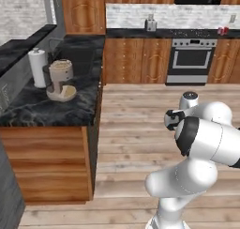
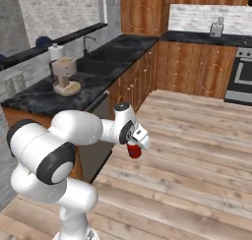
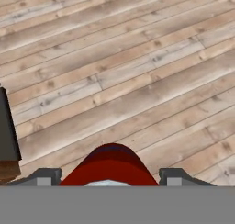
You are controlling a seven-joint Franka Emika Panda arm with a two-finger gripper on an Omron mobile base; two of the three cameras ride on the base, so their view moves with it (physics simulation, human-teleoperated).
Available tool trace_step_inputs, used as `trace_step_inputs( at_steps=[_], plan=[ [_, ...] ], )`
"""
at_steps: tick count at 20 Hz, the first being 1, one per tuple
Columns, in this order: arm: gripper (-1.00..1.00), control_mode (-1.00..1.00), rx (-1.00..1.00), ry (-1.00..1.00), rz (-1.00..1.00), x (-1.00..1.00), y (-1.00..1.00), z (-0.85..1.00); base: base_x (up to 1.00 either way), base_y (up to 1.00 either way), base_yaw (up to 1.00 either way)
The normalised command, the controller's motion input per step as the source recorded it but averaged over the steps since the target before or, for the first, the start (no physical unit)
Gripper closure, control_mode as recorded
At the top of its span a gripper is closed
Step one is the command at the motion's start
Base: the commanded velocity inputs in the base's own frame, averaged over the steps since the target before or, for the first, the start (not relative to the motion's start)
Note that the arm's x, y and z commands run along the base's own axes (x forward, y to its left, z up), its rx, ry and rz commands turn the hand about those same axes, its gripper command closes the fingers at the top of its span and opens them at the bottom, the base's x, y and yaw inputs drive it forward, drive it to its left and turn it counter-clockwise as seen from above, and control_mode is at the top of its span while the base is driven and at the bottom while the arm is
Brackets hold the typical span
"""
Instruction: Four empty soda cans are scattered around the kitchen. Gather all the cans and cluster them next to the stove for recycling.
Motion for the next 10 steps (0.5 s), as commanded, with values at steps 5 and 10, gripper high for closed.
trace_step_inputs(
  at_steps=[5,10],
  plan=[
    [1.0,1.0,0.0,0.0,0.0,0.0,0.0,0.0,0.45,-0.58,0.0],
    [1.0,1.0,0.0,0.0,0.0,0.0,0.0,0.0,0.47,-0.56,0.0]
  ],
)
